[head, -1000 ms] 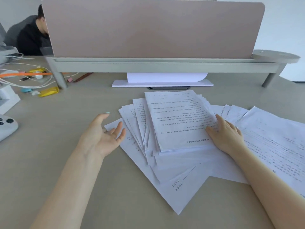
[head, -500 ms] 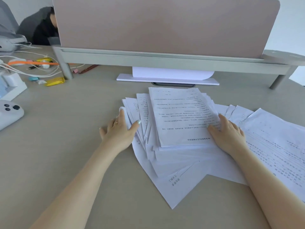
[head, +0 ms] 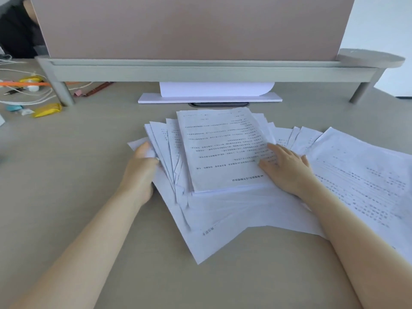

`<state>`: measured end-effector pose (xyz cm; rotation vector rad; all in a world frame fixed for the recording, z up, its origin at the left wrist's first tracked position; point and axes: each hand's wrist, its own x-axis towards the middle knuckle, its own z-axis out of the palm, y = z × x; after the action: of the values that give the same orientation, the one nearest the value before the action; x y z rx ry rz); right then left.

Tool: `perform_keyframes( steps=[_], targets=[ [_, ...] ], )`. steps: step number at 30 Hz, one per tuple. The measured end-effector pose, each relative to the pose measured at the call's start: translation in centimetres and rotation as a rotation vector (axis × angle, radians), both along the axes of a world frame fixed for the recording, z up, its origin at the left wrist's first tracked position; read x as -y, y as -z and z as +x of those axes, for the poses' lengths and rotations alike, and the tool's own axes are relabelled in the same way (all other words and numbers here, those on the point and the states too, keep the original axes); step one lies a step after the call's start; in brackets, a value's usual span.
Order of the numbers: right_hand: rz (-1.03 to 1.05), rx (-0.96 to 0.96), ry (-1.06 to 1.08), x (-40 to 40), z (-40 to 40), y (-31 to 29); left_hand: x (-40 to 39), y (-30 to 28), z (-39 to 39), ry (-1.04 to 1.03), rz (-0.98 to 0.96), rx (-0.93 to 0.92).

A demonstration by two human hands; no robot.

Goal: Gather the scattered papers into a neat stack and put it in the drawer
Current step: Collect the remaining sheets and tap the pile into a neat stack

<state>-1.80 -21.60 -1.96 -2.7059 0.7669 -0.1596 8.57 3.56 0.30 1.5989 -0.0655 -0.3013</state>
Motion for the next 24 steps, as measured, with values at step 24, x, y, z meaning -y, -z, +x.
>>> perform_keyframes(
  steps=[24],
  targets=[
    [0.22,0.029,-0.278,-4.1,-0.3,-1.4,-1.4,-0.2,3.4,0.18,0.012,-0.137]
  ],
)
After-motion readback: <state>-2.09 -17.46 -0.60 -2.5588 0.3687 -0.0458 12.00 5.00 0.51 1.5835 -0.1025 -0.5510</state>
